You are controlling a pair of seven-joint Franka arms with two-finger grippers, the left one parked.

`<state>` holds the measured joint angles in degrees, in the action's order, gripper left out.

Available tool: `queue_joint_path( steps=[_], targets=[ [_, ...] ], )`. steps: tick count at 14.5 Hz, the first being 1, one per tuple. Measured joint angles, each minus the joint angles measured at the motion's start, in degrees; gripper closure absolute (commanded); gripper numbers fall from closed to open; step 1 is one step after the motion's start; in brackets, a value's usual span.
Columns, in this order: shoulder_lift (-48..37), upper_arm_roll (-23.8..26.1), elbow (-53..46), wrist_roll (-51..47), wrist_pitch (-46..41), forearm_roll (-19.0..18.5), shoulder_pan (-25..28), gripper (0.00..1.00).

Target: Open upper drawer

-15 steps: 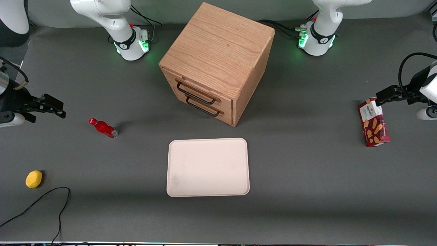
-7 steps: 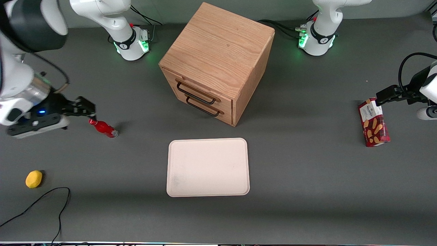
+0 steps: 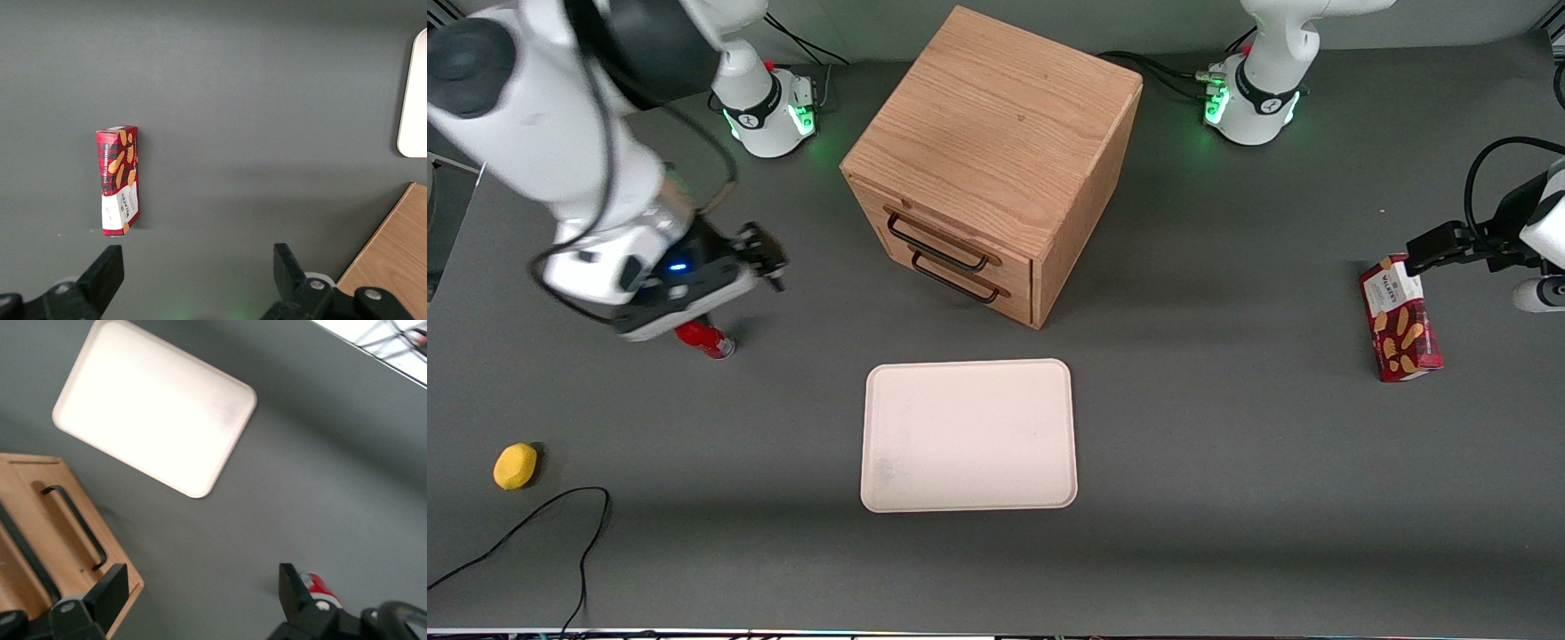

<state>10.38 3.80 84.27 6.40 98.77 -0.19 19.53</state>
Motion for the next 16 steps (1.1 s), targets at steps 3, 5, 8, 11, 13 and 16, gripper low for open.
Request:
queue_joint_path(
  steps=[3,5,8,11,13,16],
  targets=[
    [2.0,0.1,-1.2,0.0,-0.1,0.1,5.5,0.00],
    [2.9,0.1,-1.6,0.0,-0.1,0.2,8.2,0.00],
    [3.5,0.2,-2.0,0.0,-0.3,0.5,10.6,0.00],
    [3.5,0.2,-1.9,2.9,-1.1,0.6,11.8,0.00],
    [3.5,0.2,-1.6,4.3,-1.9,0.6,12.5,0.00],
    [3.5,0.2,-0.2,7.0,-2.2,0.6,13.0,0.00]
  ],
)
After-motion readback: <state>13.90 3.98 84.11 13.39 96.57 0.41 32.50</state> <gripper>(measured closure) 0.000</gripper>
